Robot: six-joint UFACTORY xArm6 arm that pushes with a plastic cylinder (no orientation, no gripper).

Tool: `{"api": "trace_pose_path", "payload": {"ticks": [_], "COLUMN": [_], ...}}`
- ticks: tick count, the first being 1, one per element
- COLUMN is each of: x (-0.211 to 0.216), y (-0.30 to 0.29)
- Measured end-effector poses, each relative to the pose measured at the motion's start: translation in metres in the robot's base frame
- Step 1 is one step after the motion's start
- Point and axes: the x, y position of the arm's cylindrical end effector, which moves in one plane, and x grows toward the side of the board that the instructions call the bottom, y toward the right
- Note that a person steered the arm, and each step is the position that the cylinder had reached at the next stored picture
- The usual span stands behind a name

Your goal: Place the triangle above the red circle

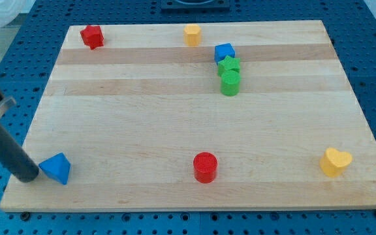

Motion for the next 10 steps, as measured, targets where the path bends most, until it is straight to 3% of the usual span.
{"api": "trace_pose_path", "payload": {"ticks": [1, 4, 10], "x": [0.009, -0.018, -0.066], "y": [0.006, 0.046, 0.2]}}
